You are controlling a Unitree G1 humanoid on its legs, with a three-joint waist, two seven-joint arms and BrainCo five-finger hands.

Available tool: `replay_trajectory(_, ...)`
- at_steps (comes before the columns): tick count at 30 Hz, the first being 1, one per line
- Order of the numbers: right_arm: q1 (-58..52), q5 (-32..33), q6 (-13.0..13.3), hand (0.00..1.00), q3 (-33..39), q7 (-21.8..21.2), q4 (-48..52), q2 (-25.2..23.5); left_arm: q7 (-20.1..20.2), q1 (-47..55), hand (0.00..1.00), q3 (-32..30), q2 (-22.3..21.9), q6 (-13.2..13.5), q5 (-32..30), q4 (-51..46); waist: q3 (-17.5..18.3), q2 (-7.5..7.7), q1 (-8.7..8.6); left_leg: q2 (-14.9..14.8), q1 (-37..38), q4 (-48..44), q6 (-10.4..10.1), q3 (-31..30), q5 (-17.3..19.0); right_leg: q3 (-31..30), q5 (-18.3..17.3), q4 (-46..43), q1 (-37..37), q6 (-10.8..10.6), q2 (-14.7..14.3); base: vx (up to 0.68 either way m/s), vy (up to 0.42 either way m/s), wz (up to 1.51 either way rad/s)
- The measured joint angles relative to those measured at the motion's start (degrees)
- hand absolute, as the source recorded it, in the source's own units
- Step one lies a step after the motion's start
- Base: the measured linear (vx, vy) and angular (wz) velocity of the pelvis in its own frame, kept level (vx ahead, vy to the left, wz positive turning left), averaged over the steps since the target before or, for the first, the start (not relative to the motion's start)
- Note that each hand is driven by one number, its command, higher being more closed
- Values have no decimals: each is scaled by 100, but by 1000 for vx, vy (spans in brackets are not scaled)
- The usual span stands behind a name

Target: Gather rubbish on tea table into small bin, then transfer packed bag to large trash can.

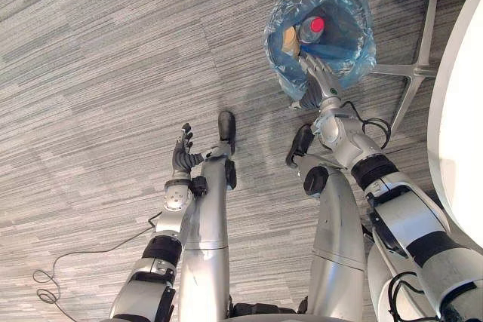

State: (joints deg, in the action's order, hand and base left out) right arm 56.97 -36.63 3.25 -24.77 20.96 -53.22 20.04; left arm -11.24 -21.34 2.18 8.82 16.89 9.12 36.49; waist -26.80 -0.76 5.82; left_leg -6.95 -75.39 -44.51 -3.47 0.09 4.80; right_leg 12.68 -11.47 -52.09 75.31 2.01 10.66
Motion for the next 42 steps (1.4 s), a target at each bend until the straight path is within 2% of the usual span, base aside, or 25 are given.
replay_trajectory(6, 3, -1, -135, 0, -105, -245, -474, -64, 0, -2, 0, 19, 12, -5, 2, -44, 55, -8, 14, 8, -133, -67, -14, -5, -4, 1, -59, -138, 155, 29, 31, -9, -4, 3)
replay_trajectory(7, 3, -1, -136, 100, -110, -257, -500, -76, 1, -2, 0, 19, 13, -5, 2, -45, 55, -9, 14, 8, -132, -83, -29, -14, -1, 5, -76, -166, 156, 37, 33, -17, -12, 4)
replay_trajectory(16, 111, 10, -164, 100, -109, -468, -619, -89, 6, -4, 0, 19, -22, -13, 28, -57, 66, -22, 67, 0, -135, -145, -35, -38, 23, 18, -102, -237, 156, 59, 32, 0, 0, 0)
replay_trajectory(26, 83, 196, -166, 100, 5, -466, -545, -153, 6, -4, 0, 0, -52, -38, 27, -116, 66, -22, 99, -8, -135, -161, -34, -51, 23, 19, -108, -257, 156, 62, 23, 0, 0, 0)
replay_trajectory(33, -110, 300, -168, 100, 236, -416, 42, -221, 4, -4, 0, -24, -72, -85, 23, -127, 66, -22, 100, -23, -124, -259, -58, -59, 8, 9, -107, -307, 130, 62, 9, 0, 0, 0)
replay_trajectory(39, -766, 522, -166, 100, 485, -234, 1209, -489, 2, 24, 0, -61, -173, -283, -17, -106, 72, -9, 93, -77, 244, -234, -39, -61, 27, 7, -104, -239, -247, 62, -56, -26, 9, -4)
replay_trajectory(42, -1212, 589, -161, 100, 620, -210, 1942, -672, 4, 152, 0, -63, -302, -328, -57, -112, 78, 0, 11, -101, 621, -34, -47, -12, 22, 21, -93, -72, -596, 43, -75, 0, 0, 0)
